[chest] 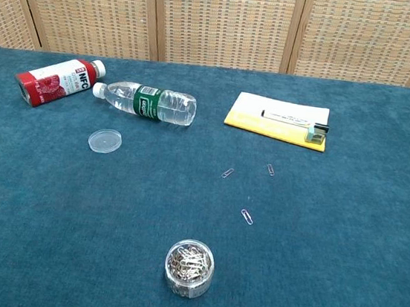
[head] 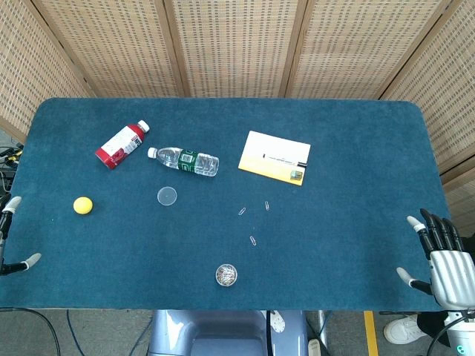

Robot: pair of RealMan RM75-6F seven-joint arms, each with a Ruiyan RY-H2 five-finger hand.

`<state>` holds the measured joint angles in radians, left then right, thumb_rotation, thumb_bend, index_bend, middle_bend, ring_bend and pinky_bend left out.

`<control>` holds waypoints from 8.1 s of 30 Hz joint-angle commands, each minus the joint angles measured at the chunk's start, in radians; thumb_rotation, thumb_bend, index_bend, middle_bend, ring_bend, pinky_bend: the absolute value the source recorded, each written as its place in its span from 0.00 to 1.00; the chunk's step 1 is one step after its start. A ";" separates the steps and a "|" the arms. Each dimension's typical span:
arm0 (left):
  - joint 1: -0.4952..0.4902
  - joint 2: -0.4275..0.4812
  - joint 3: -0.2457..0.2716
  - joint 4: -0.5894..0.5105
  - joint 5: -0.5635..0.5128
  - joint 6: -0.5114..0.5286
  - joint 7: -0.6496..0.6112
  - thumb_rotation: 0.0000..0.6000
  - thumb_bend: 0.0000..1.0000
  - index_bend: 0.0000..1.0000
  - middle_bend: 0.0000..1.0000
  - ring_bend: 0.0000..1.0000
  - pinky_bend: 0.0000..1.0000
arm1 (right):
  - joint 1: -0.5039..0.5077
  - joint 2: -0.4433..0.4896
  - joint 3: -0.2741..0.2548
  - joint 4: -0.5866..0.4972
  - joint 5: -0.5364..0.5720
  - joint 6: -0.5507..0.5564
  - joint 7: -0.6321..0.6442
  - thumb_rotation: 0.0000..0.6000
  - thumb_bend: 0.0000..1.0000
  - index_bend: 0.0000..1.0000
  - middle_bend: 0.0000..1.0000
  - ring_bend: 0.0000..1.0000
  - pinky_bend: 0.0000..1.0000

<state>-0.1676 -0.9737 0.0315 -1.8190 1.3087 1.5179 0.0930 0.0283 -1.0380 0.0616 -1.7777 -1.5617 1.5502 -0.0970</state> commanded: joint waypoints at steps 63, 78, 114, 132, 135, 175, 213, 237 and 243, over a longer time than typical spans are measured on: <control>-0.010 -0.041 -0.139 0.094 -0.134 -0.158 -0.005 1.00 0.00 0.00 0.00 0.00 0.00 | 0.973 -0.769 0.178 0.817 0.235 -0.967 -0.175 1.00 0.31 0.40 0.00 0.00 0.00; -0.009 -0.041 -0.144 0.097 -0.137 -0.173 -0.004 1.00 0.00 0.00 0.00 0.00 0.00 | 0.991 -0.775 0.170 0.829 0.293 -0.962 -0.197 1.00 0.32 0.47 0.00 0.00 0.00; -0.003 -0.037 -0.152 0.098 -0.133 -0.184 -0.008 1.00 0.00 0.00 0.00 0.00 0.00 | 1.022 -0.790 0.127 0.826 0.405 -0.981 -0.284 1.00 0.43 0.61 0.00 0.00 0.00; 0.003 -0.031 -0.150 0.091 -0.115 -0.183 -0.017 1.00 0.00 0.00 0.00 0.00 0.00 | 0.988 -0.687 0.123 0.667 0.350 -0.878 -0.228 1.00 0.45 0.63 0.00 0.00 0.00; 0.003 -0.030 -0.149 0.090 -0.112 -0.183 -0.020 1.00 0.00 0.00 0.00 0.00 0.00 | 0.979 -0.655 0.120 0.618 0.334 -0.856 -0.225 1.00 0.45 0.63 0.00 0.00 0.00; 0.011 -0.023 -0.137 0.070 -0.071 -0.178 -0.025 1.00 0.00 0.00 0.00 0.00 0.00 | 0.959 -0.550 -0.030 0.206 0.044 -0.813 -0.320 1.00 0.45 0.63 0.00 0.00 0.00; 0.011 -0.018 -0.141 0.071 -0.076 -0.182 -0.036 1.00 0.00 0.00 0.00 0.00 0.00 | 0.943 -0.504 -0.017 0.165 0.079 -0.780 -0.338 1.00 0.41 0.38 0.00 0.00 0.00; 0.063 -0.009 -0.105 0.052 0.036 -0.090 -0.059 1.00 0.00 0.00 0.00 0.00 0.00 | 0.390 -0.129 -0.110 0.201 0.095 -0.145 0.049 1.00 0.00 0.01 0.00 0.00 0.00; 0.082 -0.008 -0.091 0.041 0.068 -0.059 -0.049 1.00 0.00 0.00 0.00 0.00 0.00 | 0.270 -0.118 -0.139 0.123 0.107 -0.056 0.031 1.00 0.00 0.00 0.00 0.00 0.00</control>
<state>-0.0873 -0.9811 -0.0618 -1.7766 1.3748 1.4571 0.0423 0.3283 -1.1612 -0.0634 -1.6318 -1.4588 1.4673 -0.0644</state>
